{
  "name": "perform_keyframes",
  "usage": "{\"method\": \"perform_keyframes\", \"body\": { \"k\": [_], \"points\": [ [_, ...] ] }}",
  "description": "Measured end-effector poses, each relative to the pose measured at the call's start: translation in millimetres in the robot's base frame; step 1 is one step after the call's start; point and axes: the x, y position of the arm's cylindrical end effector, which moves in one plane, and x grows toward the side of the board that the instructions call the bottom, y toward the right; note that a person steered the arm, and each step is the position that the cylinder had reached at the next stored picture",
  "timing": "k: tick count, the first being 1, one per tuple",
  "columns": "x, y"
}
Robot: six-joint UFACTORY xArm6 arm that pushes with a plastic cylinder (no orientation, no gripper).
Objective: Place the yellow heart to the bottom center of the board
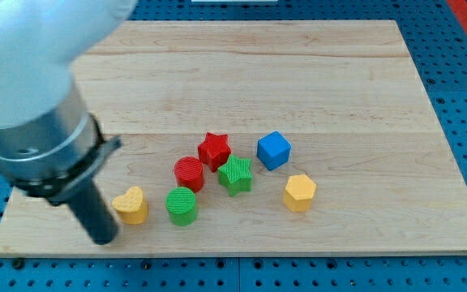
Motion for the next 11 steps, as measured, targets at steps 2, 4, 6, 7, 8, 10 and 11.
{"method": "perform_keyframes", "body": {
  "k": [2, 4, 6, 7, 8, 10, 11],
  "points": [
    [-31.6, -70.8],
    [-39.7, -9.6],
    [-19.7, 44.4],
    [-16.9, 59.7],
    [-33.8, 98.2],
    [-45.4, 132.0],
    [-45.4, 135.5]
  ]
}}
